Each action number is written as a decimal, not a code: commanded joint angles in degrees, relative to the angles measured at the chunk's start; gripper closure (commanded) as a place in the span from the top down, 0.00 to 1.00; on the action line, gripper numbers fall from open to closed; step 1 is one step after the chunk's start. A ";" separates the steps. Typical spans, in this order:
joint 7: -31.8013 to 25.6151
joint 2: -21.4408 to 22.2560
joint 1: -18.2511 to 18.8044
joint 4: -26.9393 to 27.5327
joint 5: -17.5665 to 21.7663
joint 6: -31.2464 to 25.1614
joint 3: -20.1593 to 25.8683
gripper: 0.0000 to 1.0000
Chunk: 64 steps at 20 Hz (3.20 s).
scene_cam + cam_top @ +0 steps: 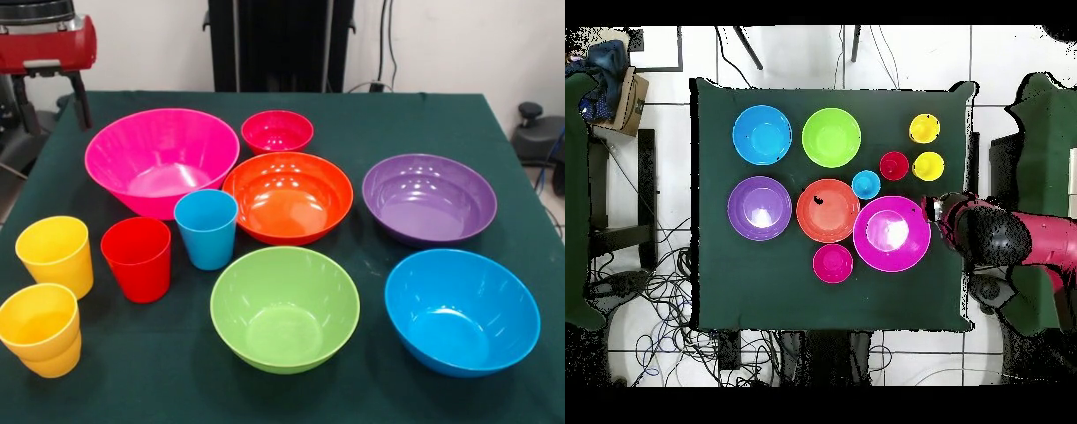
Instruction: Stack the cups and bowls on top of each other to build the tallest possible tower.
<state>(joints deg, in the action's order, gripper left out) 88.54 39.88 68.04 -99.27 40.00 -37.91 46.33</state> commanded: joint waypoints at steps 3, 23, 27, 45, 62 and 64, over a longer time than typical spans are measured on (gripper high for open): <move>-4.49 2.40 -4.22 3.54 2.77 -3.42 -3.39 1.00; -11.80 -19.31 -12.35 44.88 1.20 -15.39 -3.55 1.00; -14.30 -21.85 -13.45 49.49 0.43 -18.91 -2.87 1.00; -11.62 -26.65 -18.40 56.54 2.26 -19.24 -5.46 1.00; -12.51 -29.77 -20.30 59.61 -1.08 -19.46 -2.86 1.00; -12.60 -29.71 -20.42 59.65 -1.59 -19.81 -2.72 1.00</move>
<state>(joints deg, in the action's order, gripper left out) 88.54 10.74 51.06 -41.49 38.58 -51.34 43.80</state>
